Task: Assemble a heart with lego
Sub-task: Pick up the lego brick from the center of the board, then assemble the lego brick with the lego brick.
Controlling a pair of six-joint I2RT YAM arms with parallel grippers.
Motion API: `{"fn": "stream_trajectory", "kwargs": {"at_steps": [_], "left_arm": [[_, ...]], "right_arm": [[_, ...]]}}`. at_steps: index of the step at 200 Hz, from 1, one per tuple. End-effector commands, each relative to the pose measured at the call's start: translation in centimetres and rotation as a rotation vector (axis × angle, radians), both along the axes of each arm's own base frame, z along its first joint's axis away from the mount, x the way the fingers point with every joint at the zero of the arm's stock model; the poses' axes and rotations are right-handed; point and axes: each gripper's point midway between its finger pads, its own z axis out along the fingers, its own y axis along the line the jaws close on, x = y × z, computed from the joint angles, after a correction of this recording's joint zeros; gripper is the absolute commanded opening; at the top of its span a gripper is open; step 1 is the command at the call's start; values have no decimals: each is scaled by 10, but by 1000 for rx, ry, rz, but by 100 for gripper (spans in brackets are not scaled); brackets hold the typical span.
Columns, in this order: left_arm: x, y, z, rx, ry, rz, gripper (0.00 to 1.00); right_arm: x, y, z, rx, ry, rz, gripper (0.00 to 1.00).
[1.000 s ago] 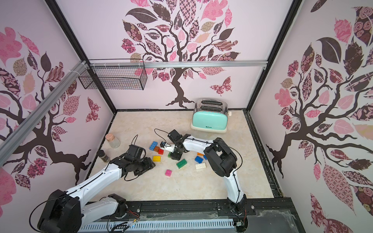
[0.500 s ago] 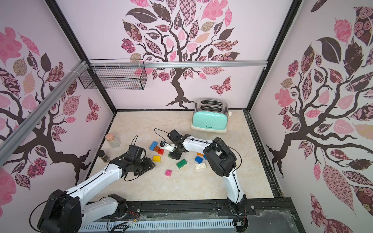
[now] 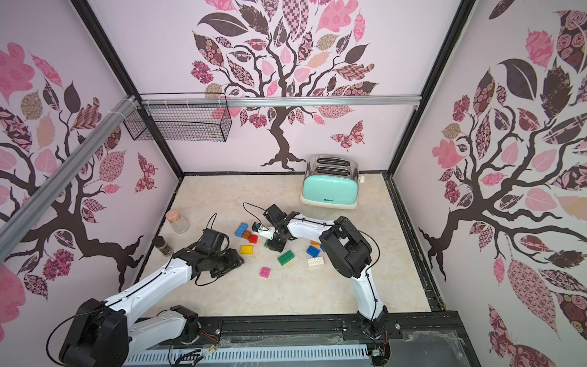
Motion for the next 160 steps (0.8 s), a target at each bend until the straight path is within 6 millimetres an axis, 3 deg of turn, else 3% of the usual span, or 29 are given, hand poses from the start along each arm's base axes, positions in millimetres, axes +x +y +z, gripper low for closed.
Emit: {"fn": "stream_trajectory", "kwargs": {"at_steps": [1,37,83,131,160], "left_arm": [[1,3,4,-21,-7,15,59],[5,16,10,-75,-27,68,59],[5,19,14,-91,-31,78,59],[6,19,14,-93,-43,86,59],[6,19,13,-103,-49,97,59]], "right_arm": [[-5,10,42,70,-23,29,34],[-35,15,60,77,-26,49,33],[-86,12,52,36,5,25,33],[-112,1,46,17,-22,-80,33],[-113,1,49,46,-27,-138,33]]}}
